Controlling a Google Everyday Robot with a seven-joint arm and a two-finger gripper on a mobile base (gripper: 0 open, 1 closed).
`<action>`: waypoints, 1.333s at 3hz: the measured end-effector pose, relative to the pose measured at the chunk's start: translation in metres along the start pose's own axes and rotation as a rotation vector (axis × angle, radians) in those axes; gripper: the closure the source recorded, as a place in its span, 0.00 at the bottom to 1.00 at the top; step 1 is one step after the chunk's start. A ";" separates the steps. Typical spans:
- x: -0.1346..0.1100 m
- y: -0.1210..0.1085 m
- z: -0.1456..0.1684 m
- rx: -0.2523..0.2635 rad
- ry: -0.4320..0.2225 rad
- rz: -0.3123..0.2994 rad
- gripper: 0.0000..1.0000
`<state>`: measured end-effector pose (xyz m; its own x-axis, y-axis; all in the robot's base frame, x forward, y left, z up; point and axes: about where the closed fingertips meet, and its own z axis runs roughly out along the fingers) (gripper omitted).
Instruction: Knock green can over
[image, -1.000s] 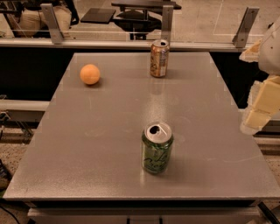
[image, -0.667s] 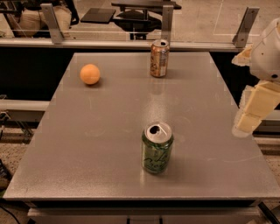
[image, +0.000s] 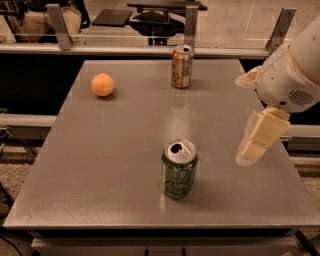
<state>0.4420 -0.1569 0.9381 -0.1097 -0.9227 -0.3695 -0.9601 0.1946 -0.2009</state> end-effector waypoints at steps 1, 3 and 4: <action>-0.026 0.018 0.020 -0.067 -0.128 -0.022 0.00; -0.069 0.066 0.055 -0.212 -0.306 -0.100 0.00; -0.078 0.079 0.065 -0.237 -0.338 -0.120 0.00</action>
Offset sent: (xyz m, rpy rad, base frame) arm -0.0384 0.0954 -0.0408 0.3266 0.1271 0.2188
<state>0.3919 -0.0482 0.8921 0.0589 -0.7658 -0.6404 -0.9978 -0.0256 -0.0613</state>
